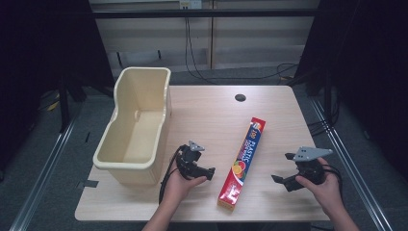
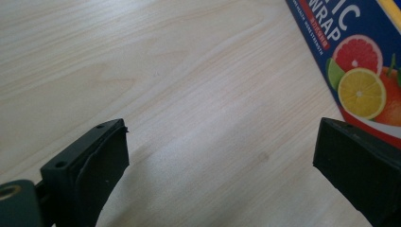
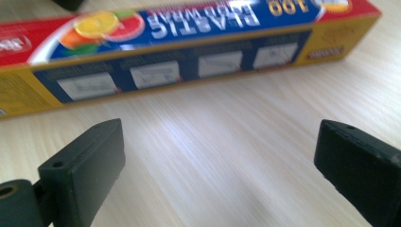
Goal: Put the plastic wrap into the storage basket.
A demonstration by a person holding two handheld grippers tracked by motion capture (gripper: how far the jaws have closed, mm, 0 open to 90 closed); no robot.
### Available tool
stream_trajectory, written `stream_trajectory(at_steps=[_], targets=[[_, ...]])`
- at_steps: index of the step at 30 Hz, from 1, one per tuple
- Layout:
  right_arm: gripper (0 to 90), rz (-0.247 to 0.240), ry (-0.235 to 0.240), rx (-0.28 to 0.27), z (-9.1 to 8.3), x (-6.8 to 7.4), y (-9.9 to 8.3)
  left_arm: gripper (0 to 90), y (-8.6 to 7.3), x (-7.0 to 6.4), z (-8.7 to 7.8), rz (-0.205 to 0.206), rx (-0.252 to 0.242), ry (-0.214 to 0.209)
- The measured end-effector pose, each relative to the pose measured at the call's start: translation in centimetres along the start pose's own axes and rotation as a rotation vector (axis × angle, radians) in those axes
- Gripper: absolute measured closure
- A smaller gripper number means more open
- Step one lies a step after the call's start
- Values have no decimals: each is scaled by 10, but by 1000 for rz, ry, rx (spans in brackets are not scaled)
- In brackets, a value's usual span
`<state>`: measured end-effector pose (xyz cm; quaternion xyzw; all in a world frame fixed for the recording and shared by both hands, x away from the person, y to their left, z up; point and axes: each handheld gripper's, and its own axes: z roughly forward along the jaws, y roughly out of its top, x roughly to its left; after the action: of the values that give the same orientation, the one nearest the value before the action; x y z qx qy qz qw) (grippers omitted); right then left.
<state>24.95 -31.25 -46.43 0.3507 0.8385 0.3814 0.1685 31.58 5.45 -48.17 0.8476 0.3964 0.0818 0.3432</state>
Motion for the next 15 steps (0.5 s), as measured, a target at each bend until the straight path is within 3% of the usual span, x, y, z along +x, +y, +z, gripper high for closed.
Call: stream_trajectory(at_steps=[1, 2, 3, 11, 15], targets=[[29, 10, 6, -8, -1, -1, -2, 41, 2, 0, -1, 5, 15, -2], [27, 10, -4, -5, -1, -1, -2, 41, 3, -2, 0, -10, 0, -9], [27, 8, -11, 3, -2, 0, -2, 41, 4, -2, -1, 12, 18, -2], [28, 3, -31, 11, -3, 1, -2, 43, 7, -6, -2, -11, 32, -15], [28, 4, -40, 8, -3, 1, -3, 43, 14, -9, -5, 11, 51, -21]])
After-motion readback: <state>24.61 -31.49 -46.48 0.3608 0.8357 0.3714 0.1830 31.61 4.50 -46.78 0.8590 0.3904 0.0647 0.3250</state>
